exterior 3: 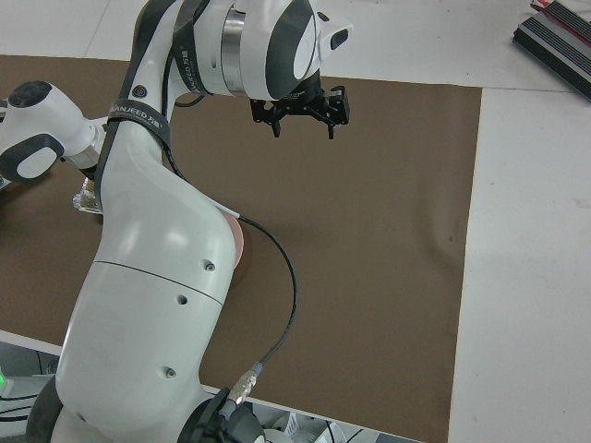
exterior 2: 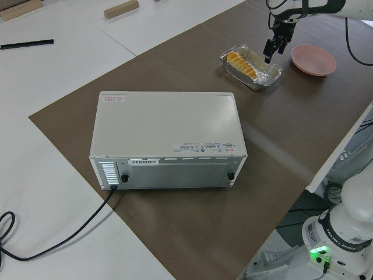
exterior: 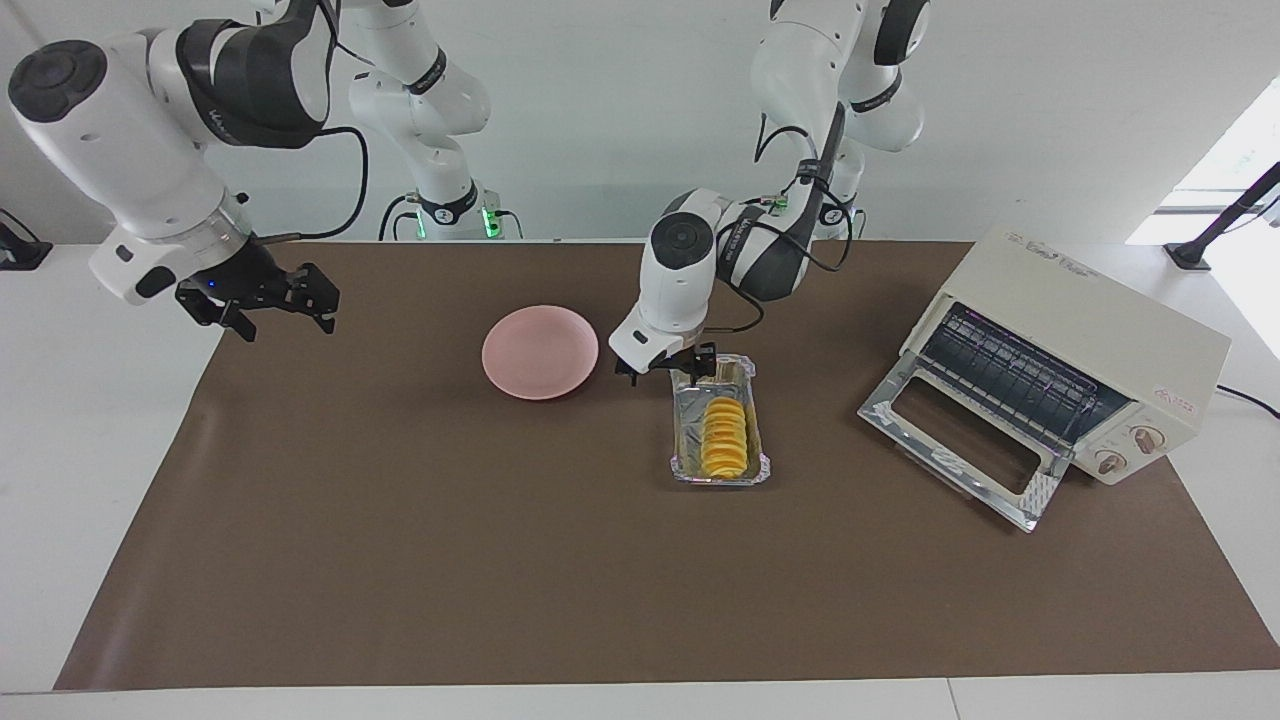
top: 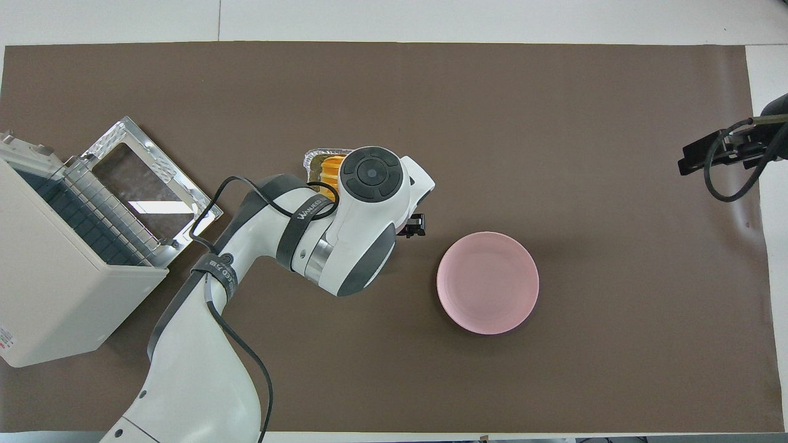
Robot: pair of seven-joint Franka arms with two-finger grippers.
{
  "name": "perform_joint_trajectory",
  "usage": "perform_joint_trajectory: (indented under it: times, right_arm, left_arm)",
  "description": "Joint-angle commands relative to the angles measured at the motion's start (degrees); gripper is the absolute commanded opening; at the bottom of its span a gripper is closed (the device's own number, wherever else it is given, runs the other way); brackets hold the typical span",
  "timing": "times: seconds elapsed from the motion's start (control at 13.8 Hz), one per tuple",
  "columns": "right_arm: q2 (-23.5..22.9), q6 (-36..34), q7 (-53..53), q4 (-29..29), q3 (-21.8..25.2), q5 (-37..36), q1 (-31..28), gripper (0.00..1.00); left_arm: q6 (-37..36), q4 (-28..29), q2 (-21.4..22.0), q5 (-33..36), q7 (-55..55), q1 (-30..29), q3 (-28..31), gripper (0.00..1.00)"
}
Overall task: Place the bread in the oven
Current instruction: 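Grasp the foil tray with the left gripper and lift it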
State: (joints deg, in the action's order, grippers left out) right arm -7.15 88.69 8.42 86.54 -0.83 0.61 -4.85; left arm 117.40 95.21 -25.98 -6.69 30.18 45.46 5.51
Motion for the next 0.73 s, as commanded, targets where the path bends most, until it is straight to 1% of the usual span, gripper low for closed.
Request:
perform_joint_trajectory:
  times: [0.0, 0.07, 0.15, 0.29, 0.51, 0.58, 0.65]
  right_arm:
    - [9.32, 1.31, 0.90, 10.82, -0.49, -1.14, 0.11, 1.00]
    - [10.13, 1.40, 0.89, 11.97, -0.49, -1.57, 0.28, 1.00]
    - [10.40, 1.66, 0.89, 12.51, -0.49, -1.84, 0.20, 1.00]
    - [10.31, 3.32, 0.81, 12.60, -0.49, -1.93, 0.28, 1.00]
    - [10.22, 4.30, 0.19, 12.07, -0.49, -1.75, 0.20, 1.00]
    - [10.22, 4.38, 0.19, 12.07, -0.49, -1.75, 0.20, 1.00]
    - [10.22, 4.47, 0.19, 11.98, -0.49, -1.75, 0.11, 1.00]
  left_arm:
    - [0.54, -2.05, -1.97, -0.25, 1.10, 0.16, 1.26, 0.92]
    - [0.81, -2.13, -2.41, -0.26, 1.80, -0.02, 1.35, 0.87]
    - [0.99, -2.22, -2.50, -0.26, 1.72, -0.45, 1.44, 0.85]
    - [1.16, -2.57, -3.02, -0.52, 2.07, -0.55, 1.44, 0.71]
    - [2.66, -3.63, -4.43, -0.61, 2.42, -0.63, 1.52, 0.68]
    - [2.74, -3.63, -4.52, -0.61, 2.95, -0.55, 1.52, 0.59]
    - [2.92, -3.63, -4.52, -0.61, 3.91, -0.55, 1.44, 0.56]
